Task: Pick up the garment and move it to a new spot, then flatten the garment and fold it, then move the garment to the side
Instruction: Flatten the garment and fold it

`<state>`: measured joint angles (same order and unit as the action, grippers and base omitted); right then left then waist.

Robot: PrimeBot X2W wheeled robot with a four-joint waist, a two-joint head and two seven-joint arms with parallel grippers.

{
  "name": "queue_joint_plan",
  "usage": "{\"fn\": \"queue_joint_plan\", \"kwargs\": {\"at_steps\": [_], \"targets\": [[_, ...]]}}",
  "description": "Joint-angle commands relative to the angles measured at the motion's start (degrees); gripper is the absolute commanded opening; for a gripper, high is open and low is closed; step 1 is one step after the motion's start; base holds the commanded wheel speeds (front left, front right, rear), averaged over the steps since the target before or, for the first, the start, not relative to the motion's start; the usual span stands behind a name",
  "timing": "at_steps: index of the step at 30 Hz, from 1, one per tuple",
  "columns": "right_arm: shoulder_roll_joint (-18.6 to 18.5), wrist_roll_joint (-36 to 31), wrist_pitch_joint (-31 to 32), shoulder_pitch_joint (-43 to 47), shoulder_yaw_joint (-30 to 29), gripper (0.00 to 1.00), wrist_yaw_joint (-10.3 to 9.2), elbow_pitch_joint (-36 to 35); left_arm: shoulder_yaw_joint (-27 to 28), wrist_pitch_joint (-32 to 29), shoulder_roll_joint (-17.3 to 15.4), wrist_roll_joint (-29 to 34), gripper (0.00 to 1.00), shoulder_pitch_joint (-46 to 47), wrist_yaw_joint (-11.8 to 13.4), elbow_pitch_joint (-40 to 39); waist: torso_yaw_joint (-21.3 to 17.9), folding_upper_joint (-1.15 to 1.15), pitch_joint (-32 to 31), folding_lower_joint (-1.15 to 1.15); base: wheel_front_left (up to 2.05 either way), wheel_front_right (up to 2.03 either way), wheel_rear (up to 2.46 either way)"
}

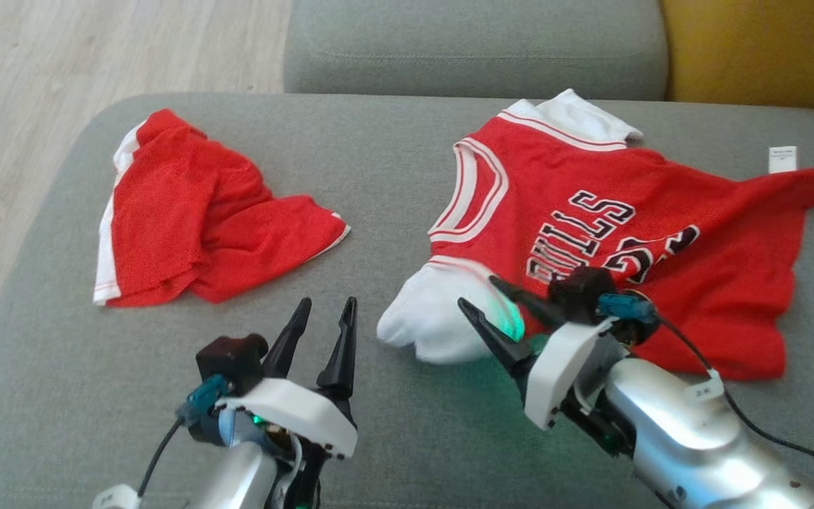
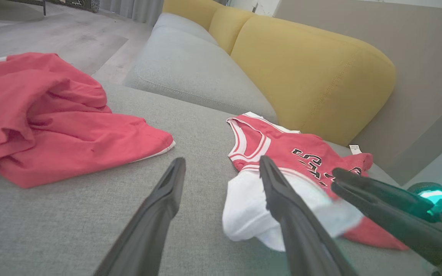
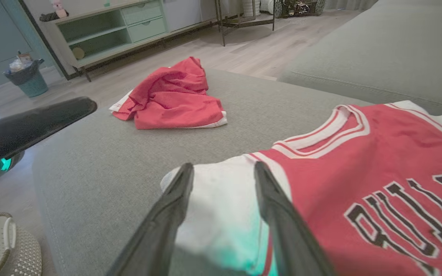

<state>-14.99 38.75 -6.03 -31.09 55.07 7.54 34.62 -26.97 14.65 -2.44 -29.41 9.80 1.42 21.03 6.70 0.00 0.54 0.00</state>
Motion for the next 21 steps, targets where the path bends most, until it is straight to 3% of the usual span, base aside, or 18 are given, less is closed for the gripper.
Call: {"fn": "queue_joint_plan", "kwargs": {"at_steps": [1, 6, 13, 21], "targets": [[0.0, 0.2, -1.0, -0.3, -1.2, 1.00, -0.05, -0.7, 2.2, 0.3, -0.4, 0.1, 1.00, 1.4, 0.2, -1.6, -0.8, 0.00, -0.5, 0.00, 0.00, 0.00, 0.00], [-1.6, -2.6, -2.7, 1.3, -6.6, 1.00, -0.05, 1.1, 2.3, 0.3, -0.4, 0.0, 1.00, 0.5, 0.4, -2.2, -3.1, 0.00, -1.3, 0.00, 0.00, 0.00, 0.00], [-3.0, -10.2, -6.3, 9.2, -23.8, 1.00, -0.05, 1.8, 2.1, 0.3, -0.4, -0.6, 1.00, -0.8, 0.7, -2.4, -6.0, 0.00, -2.2, 0.00, 0.00, 0.00, 0.00], [3.4, -22.2, -7.4, 23.1, -44.4, 1.00, -0.05, -6.4, 2.9, 0.3, -0.4, 0.6, 1.00, -1.9, 0.0, -0.1, -9.7, 0.00, -2.0, 0.00, 0.00, 0.00, 0.00]]}}
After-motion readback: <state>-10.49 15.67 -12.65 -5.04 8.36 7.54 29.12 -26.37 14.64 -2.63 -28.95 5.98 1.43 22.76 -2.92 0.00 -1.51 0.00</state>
